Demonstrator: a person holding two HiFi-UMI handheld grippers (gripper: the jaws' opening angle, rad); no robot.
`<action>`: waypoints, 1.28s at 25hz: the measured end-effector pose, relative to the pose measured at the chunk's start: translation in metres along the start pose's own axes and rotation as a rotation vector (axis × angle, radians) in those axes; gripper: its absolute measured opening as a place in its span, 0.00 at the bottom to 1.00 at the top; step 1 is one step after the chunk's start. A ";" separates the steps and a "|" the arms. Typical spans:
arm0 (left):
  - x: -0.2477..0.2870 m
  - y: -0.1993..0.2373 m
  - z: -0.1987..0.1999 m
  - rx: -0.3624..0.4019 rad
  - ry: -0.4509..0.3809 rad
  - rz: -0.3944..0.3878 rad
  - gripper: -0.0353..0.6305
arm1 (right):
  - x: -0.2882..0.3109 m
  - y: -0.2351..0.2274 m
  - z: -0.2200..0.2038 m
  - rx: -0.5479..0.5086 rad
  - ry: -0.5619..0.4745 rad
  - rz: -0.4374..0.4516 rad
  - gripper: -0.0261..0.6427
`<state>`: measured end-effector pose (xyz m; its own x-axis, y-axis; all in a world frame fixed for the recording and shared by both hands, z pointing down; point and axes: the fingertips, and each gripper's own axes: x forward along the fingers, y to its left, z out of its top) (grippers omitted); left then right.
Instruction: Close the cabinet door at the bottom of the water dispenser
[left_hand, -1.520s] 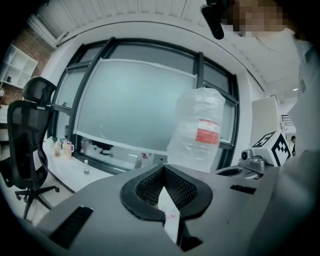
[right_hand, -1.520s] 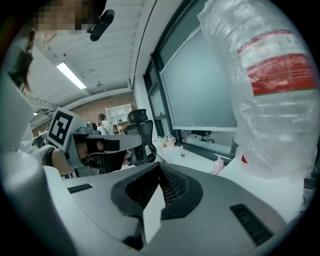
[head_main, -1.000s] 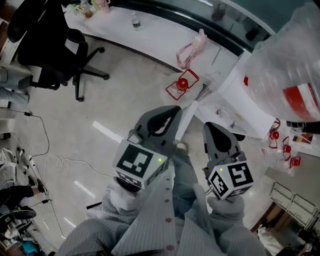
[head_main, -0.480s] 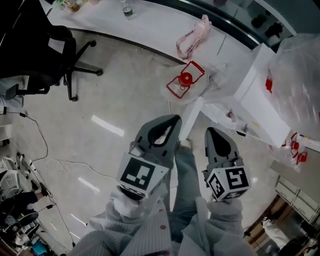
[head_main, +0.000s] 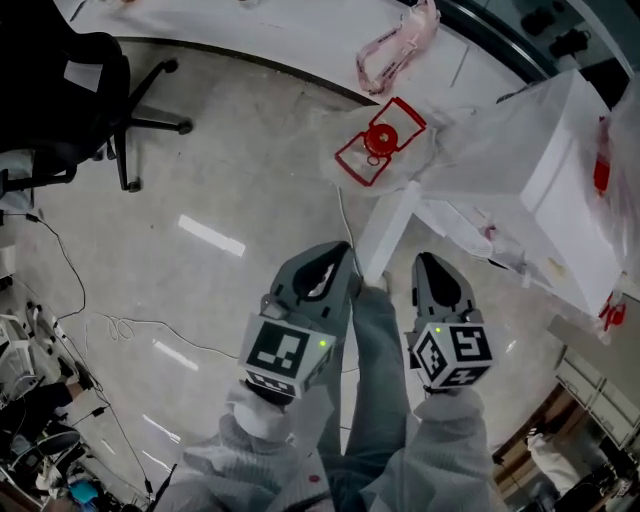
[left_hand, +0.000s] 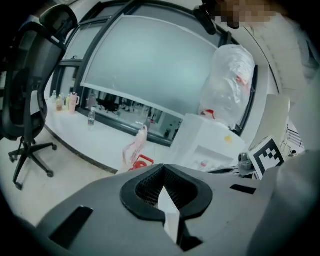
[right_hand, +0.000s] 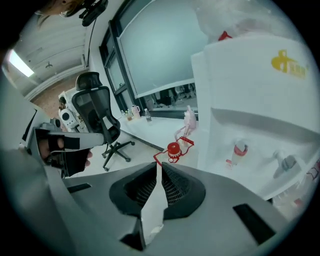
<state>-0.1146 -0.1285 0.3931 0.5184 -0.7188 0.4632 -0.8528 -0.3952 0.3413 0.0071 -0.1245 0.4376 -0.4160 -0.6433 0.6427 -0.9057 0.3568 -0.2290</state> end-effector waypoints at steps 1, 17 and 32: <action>0.002 0.004 -0.008 -0.011 0.008 0.006 0.07 | 0.005 -0.003 -0.010 0.005 0.013 -0.004 0.06; 0.031 0.029 -0.107 -0.022 0.107 0.008 0.07 | 0.073 -0.021 -0.150 0.048 0.177 -0.045 0.09; 0.062 0.038 -0.172 -0.035 0.227 0.014 0.07 | 0.111 -0.032 -0.232 0.084 0.350 -0.084 0.31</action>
<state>-0.1043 -0.0900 0.5759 0.5110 -0.5750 0.6390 -0.8592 -0.3632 0.3603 0.0089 -0.0498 0.6860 -0.2996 -0.3918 0.8699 -0.9451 0.2466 -0.2144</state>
